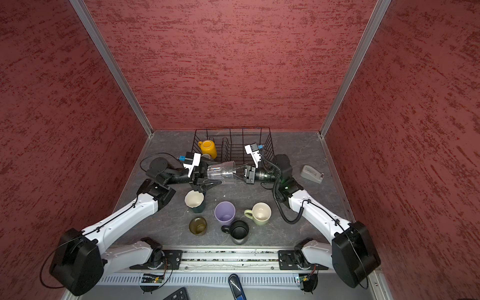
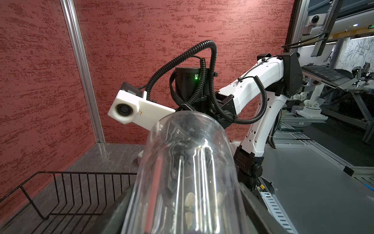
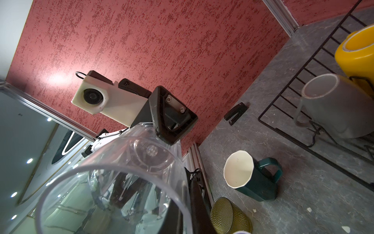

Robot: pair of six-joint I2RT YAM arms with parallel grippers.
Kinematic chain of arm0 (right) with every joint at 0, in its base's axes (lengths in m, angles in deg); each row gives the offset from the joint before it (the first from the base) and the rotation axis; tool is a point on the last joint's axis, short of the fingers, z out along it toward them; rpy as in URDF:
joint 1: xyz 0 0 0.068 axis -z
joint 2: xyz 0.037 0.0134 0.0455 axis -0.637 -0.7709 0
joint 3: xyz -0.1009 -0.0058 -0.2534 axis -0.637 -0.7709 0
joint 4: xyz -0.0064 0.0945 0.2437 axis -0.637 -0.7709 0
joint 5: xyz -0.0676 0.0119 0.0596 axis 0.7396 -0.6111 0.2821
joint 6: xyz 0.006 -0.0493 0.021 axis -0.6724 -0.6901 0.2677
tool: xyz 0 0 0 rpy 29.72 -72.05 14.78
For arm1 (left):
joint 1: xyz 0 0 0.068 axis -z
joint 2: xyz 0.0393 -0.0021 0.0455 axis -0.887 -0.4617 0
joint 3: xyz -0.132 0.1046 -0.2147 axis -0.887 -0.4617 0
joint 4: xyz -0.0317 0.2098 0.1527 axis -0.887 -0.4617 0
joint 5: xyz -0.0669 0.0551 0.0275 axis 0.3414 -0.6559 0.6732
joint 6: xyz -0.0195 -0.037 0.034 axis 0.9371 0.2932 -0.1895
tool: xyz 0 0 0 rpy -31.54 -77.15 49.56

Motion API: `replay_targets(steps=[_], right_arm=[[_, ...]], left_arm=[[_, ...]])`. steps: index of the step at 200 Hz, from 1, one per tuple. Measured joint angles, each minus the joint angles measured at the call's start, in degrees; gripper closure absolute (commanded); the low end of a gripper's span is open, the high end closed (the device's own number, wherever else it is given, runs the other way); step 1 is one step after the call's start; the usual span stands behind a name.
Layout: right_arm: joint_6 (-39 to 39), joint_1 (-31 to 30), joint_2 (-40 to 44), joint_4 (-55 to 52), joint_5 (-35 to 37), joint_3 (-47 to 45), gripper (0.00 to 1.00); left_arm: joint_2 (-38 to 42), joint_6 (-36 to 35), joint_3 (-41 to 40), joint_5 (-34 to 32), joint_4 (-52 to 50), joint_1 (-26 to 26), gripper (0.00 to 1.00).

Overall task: Load cups into a dish rack
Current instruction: Place the cup upside down at the dish rack.

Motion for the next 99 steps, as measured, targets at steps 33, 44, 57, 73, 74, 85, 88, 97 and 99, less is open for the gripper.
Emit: replay_targets(steps=[33,44,57,73,74,85,88,97,99], right_arm=[[0.04,-0.04,-0.07,-0.04,-0.02,0.0,0.89],[0.02,-0.17,-0.07,-0.11,0.09,0.0,0.87],[0.02,-0.35,-0.07,-0.11,0.44,0.0,0.87],[0.04,-0.59,-0.07,-0.07,0.57,0.0,0.95],[0.02,-0.61,-0.07,-0.04,0.57,0.0,0.96],[0.24,-0.66,-0.07,0.39,0.28,0.0,1.0],[0.31,-0.66,-0.07,0.55,0.17,0.0,1.0],[0.66,-0.66,-0.09,1.05,-0.07,0.0,1.0],[0.68,-0.66,-0.11,1.16,-0.11,0.0,1.0]], left_arm=[[0.87,-0.42,0.33,-0.59,-2.45,0.02,1.0],[1.38,-0.72,0.33,-1.07,-3.52,0.09,1.0],[2.12,-1.18,0.33,-1.68,-4.85,0.22,1.0],[3.19,-1.55,0.33,-2.49,-6.6,0.46,1.0],[3.3,-1.57,0.33,-2.56,-6.73,0.46,1.0],[3.98,-1.95,0.33,-2.64,-7.58,0.46,1.0],[4.13,-1.95,0.33,-2.69,-7.89,0.46,0.99],[4.68,-2.36,0.33,-2.73,-8.46,0.46,0.87],[4.76,-2.43,0.33,-2.82,-8.59,0.46,0.83]])
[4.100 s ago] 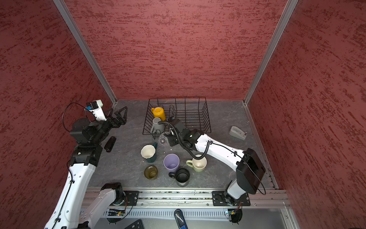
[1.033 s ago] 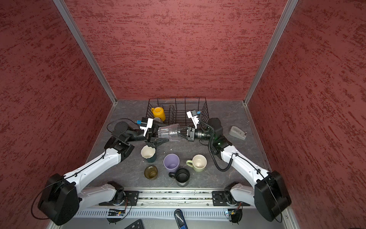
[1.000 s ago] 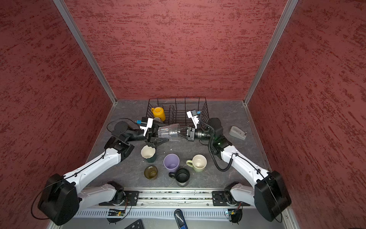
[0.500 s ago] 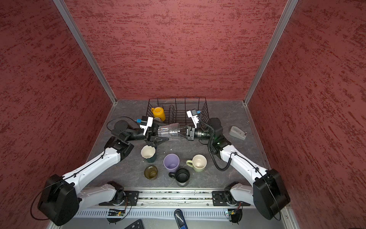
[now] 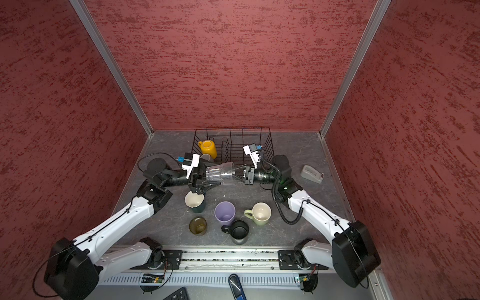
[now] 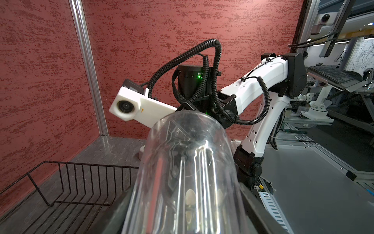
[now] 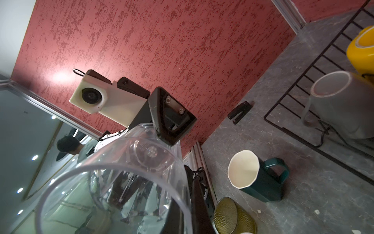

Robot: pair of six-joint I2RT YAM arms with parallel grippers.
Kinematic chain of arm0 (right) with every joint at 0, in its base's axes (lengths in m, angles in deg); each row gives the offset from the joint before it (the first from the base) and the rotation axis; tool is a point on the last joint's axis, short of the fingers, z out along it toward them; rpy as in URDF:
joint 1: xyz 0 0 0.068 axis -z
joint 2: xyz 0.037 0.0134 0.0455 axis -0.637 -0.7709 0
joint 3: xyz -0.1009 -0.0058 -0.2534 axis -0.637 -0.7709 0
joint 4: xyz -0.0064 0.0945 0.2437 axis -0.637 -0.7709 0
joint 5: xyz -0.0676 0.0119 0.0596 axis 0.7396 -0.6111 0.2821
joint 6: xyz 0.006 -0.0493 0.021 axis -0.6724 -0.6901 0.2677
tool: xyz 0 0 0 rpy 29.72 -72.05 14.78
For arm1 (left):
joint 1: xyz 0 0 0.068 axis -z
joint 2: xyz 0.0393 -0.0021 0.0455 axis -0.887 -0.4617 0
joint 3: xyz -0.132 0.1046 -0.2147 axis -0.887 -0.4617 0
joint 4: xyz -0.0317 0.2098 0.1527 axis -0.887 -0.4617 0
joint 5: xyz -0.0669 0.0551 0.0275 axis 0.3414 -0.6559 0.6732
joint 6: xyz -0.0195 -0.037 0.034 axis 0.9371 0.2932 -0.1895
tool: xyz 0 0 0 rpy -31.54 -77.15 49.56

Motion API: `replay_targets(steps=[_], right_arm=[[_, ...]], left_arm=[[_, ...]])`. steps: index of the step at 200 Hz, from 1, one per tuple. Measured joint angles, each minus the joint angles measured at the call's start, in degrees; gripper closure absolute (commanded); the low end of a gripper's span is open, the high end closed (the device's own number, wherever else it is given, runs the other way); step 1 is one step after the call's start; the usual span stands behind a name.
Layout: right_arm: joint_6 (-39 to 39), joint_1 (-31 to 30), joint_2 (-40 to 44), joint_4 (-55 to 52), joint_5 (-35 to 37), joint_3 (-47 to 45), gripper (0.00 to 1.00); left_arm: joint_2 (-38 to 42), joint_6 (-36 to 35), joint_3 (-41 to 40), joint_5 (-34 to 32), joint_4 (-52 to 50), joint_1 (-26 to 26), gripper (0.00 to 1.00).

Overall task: Load cups into a dish rack
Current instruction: Place the cup upside down at the dish rack.

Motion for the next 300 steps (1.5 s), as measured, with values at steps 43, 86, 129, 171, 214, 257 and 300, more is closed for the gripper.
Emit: replay_targets(steps=[43,86,129,171,214,257,300], right_arm=[[1.73,-0.07,-1.22,3.17,-0.76,0.0,1.0],[3.72,-0.11,-1.53,4.52,-0.55,0.0,1.0],[4.81,-0.52,-1.64,5.75,-0.35,0.0,1.0],[6.12,-1.55,-3.34,8.11,-0.26,-0.13,1.0],[6.6,-1.53,-4.0,10.36,-0.04,-0.31,1.0],[6.84,-1.51,-4.46,11.15,-0.09,-0.33,0.96],[6.29,-2.14,-4.52,10.34,0.09,-0.31,0.76]], left_arm=[[0.5,-0.59,0.0,-0.68,-0.61,0.02,0.31],[-0.17,-1.73,0.0,-1.44,-0.5,0.04,0.15],[-1.16,-2.45,0.66,-1.18,-0.55,0.15,0.13],[-1.22,-2.32,0.74,-0.33,0.28,0.28,0.22],[-1.2,-2.05,0.87,0.2,0.13,-0.2,0.4],[-1.2,-2.08,0.96,0.79,-0.5,-0.52,0.8],[-0.42,-3.06,1.27,0.07,-3.45,-0.28,1.0]])
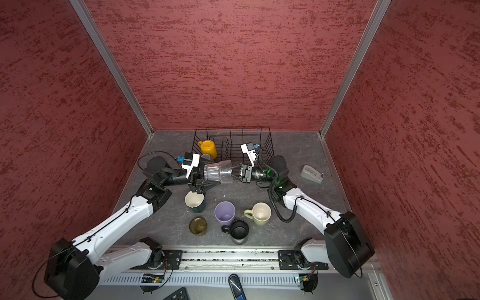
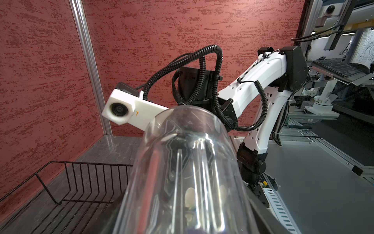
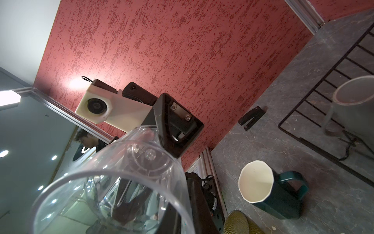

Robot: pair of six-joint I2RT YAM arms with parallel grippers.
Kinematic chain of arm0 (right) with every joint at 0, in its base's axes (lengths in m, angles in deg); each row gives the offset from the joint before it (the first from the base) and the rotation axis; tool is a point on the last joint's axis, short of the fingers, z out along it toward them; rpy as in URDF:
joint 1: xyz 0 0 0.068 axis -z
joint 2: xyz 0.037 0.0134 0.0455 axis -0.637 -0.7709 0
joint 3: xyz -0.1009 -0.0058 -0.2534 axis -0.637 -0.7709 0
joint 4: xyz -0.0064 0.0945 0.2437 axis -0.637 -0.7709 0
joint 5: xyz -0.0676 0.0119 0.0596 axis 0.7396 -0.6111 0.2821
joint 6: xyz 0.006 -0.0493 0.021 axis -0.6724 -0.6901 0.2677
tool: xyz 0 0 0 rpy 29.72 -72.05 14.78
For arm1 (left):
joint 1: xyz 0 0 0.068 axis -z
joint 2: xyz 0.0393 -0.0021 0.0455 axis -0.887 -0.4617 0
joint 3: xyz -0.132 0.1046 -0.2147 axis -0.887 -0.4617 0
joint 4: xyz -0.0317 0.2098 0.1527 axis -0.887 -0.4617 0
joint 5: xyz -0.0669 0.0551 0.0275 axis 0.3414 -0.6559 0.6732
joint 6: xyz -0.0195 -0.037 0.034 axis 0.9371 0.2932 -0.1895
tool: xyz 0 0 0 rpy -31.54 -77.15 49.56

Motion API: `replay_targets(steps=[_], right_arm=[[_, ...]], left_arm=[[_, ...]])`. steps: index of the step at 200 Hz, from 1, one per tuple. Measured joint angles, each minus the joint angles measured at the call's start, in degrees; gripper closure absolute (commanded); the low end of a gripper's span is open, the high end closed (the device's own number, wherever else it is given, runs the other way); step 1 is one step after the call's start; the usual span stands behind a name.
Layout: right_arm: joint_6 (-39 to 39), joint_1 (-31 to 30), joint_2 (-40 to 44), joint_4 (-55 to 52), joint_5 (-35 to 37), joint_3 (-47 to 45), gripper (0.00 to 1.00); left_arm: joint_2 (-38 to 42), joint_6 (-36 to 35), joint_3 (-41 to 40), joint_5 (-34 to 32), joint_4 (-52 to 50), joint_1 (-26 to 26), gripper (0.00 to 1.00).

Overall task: Load cups into a dish rack
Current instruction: Place the cup upside down at the dish rack.

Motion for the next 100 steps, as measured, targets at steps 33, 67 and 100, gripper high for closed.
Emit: replay_targets(steps=[33,67,100], right_arm=[[-2.8,-0.48,0.0,-4.98,1.01,0.85,0.61],[-5.77,1.11,1.4,-11.52,4.0,1.7,0.43],[-10.43,5.22,6.45,-22.03,11.32,1.77,0.26]], left_arm=[[1.9,-0.79,0.0,-1.77,-3.26,-0.13,1.0],[4.42,-1.18,0.55,-5.05,-6.97,-0.79,1.0],[3.32,-2.01,6.49,-11.19,-14.93,-1.4,1.0]])
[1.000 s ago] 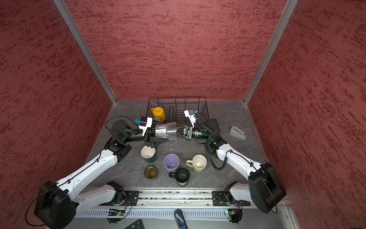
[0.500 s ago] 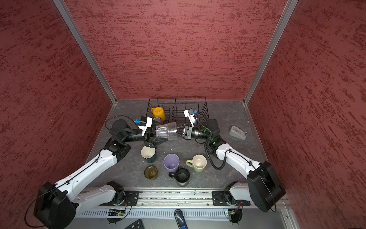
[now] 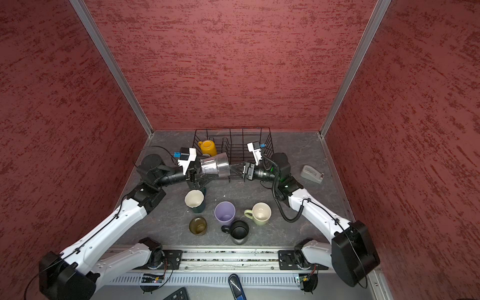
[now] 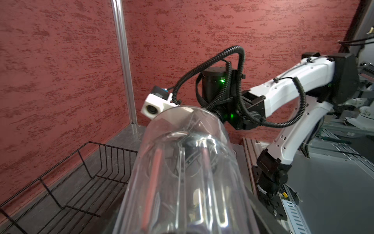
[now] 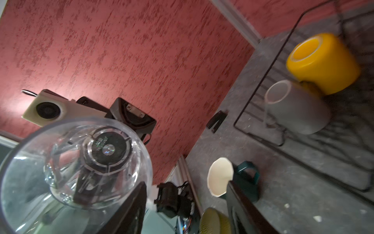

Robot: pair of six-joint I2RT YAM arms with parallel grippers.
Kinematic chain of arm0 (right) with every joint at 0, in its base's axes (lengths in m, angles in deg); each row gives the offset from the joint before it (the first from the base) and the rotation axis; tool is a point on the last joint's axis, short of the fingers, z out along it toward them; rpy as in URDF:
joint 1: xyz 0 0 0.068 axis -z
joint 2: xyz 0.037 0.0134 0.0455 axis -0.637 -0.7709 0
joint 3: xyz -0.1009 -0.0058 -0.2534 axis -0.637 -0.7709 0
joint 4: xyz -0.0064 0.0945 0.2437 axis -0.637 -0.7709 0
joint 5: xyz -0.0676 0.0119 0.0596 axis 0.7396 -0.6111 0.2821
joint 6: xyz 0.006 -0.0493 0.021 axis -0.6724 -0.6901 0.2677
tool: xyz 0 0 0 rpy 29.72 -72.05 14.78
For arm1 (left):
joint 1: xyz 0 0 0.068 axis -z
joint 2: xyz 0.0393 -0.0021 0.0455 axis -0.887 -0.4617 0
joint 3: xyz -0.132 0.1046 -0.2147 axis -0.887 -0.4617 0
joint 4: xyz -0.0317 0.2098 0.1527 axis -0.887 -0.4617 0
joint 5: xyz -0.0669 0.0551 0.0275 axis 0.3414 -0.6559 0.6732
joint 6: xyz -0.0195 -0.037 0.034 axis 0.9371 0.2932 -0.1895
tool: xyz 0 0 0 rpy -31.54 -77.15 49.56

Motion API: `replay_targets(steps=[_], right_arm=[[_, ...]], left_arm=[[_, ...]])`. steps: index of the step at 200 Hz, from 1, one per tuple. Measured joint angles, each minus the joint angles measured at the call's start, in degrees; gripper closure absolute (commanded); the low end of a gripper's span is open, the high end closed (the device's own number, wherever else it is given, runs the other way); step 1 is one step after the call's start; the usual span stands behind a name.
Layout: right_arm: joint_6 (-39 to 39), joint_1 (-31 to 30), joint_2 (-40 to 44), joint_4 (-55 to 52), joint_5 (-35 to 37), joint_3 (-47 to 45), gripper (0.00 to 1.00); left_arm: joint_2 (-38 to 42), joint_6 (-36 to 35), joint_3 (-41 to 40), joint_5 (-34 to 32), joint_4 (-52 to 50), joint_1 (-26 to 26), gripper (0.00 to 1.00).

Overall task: Load cups into a dish rack
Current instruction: Place the cup upside down at the dish rack.

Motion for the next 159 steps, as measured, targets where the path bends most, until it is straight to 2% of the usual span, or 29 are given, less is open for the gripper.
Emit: replay_targets(steps=[36,61,82,115,159], right_arm=[[-6.64,2.82,8.11,-13.11,12.85,0.26,0.11],[-10.1,3.28,14.21,-18.91,21.38,0.24,0.02],[-12.17,3.39,18.14,-21.42,26.69,0.24,0.01],[-13.97,3.43,19.96,-23.69,30.53,-0.66,0.01],[-14.4,3.43,20.46,-25.35,31.28,-3.85,0.01]], left_arm=[[-5.97,0.26,10.51,-8.52,-9.84,-0.13,1.0],[-13.68,1.2,20.92,-15.54,-19.85,-0.33,1.0],[-21.42,2.4,30.62,-20.9,-28.52,-0.57,1.0],[-32.76,4.37,43.15,-26.01,-40.37,-0.98,1.0],[-44.94,6.88,55.36,-31.17,-52.83,-1.31,1.0]])
